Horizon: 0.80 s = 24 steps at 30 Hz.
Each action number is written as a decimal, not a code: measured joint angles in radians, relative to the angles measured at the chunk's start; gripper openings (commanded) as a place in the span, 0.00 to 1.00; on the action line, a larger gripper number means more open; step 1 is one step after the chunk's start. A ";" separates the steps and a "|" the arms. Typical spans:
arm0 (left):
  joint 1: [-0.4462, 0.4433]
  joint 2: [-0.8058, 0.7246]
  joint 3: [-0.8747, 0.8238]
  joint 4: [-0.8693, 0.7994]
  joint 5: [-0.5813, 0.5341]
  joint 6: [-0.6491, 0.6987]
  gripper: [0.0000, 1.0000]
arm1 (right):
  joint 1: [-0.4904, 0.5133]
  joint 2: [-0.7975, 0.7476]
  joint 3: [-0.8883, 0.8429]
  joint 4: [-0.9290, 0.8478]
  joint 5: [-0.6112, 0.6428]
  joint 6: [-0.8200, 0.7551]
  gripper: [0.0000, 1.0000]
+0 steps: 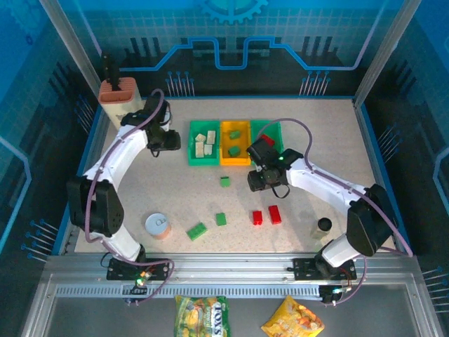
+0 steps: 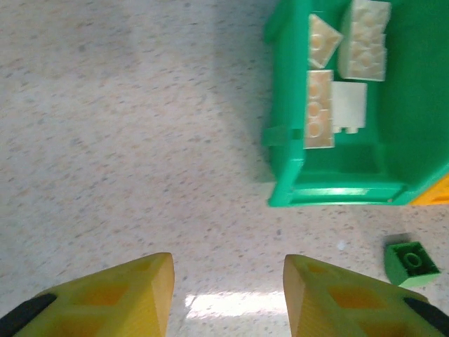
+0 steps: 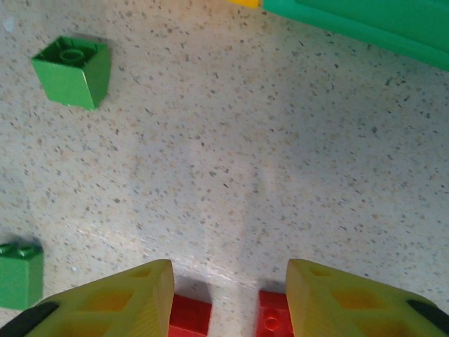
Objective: Sort the legos into containers by color
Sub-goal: Pick up the lego from the center of the table.
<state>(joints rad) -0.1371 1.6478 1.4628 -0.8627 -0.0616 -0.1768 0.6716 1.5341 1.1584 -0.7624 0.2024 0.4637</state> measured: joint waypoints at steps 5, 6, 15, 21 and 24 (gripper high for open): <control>0.057 -0.075 -0.070 0.018 0.000 0.027 0.46 | 0.022 0.091 0.066 0.024 0.006 0.066 0.44; 0.064 -0.092 -0.096 0.031 0.000 0.029 0.44 | 0.030 0.118 0.085 0.029 0.007 0.081 0.44; 0.075 -0.123 -0.221 0.128 0.010 0.045 0.44 | 0.131 0.312 0.241 0.084 -0.005 0.133 0.46; 0.076 -0.124 -0.235 0.175 0.044 0.045 0.45 | 0.153 0.397 0.329 0.082 0.043 0.203 0.52; 0.076 -0.124 -0.235 0.189 0.055 0.045 0.46 | 0.152 0.438 0.357 0.074 0.071 0.239 0.54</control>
<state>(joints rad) -0.0608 1.5234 1.2274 -0.6735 -0.0063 -0.1314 0.8238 1.9717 1.5150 -0.6888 0.2729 0.7025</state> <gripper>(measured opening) 0.453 0.528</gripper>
